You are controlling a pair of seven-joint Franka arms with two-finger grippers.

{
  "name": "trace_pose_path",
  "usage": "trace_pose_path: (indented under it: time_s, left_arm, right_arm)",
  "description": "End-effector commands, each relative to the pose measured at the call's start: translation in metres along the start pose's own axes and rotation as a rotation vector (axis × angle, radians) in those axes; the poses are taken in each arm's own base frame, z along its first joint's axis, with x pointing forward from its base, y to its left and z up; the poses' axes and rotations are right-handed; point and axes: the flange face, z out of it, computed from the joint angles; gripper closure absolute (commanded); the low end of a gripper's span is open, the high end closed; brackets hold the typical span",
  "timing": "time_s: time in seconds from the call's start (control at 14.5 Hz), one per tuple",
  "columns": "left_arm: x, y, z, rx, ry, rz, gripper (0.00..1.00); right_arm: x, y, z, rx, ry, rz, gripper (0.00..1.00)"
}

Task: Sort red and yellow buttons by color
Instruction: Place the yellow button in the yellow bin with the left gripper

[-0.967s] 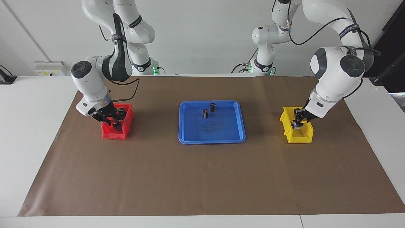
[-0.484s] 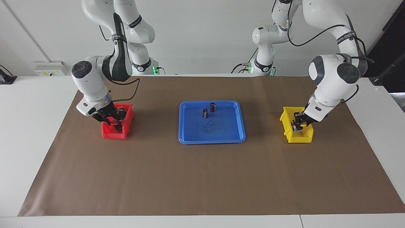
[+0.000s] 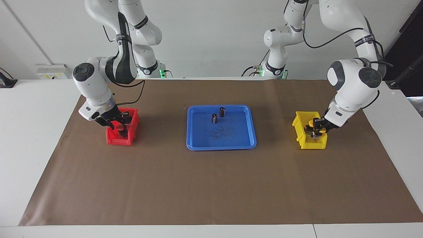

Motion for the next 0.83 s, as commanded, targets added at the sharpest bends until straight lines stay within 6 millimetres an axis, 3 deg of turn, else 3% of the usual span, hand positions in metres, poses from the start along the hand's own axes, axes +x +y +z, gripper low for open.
trace_pose_path:
  time_s: [0.0,0.14,0.21,0.35,0.41,0.48,0.55,0.69,0.76]
  left_arm:
    - [-0.007,0.001,0.006,0.006,0.020,0.012,0.98]
    - [-0.005,0.001,0.016,0.002,0.011,0.012,0.98]
    - [-0.004,0.001,0.018,0.001,0.011,0.011,0.98]
    - [-0.004,0.001,0.022,-0.001,0.007,0.012,0.98]
    - [-0.004,0.001,0.022,-0.001,0.008,0.012,0.96]
    - [-0.004,0.003,0.023,-0.001,0.007,0.012,0.86]
    - [-0.004,0.003,0.022,-0.001,0.008,0.008,0.64]
    - [-0.008,0.007,0.026,0.000,-0.002,0.000,0.52]
    - [-0.008,0.009,0.027,0.000,-0.004,0.001,0.51]
  right_arm:
    - [0.011,0.003,-0.036,0.015,-0.013,-0.017,0.45]
    - [0.023,0.003,-0.079,0.014,-0.011,-0.017,0.44]
    - [0.026,0.002,-0.101,0.016,-0.014,-0.017,0.37]
    - [0.030,0.001,-0.142,0.016,-0.019,0.011,0.00]
    - [0.026,0.000,-0.157,0.014,-0.018,0.014,0.00]
    - [0.020,-0.003,-0.178,0.012,-0.014,0.013,0.00]
    - [0.014,-0.003,-0.194,0.009,-0.016,0.019,0.00]
    - [0.011,0.001,-0.215,0.010,-0.036,0.061,0.00]
    - [0.008,0.003,-0.217,0.011,-0.059,0.067,0.00]
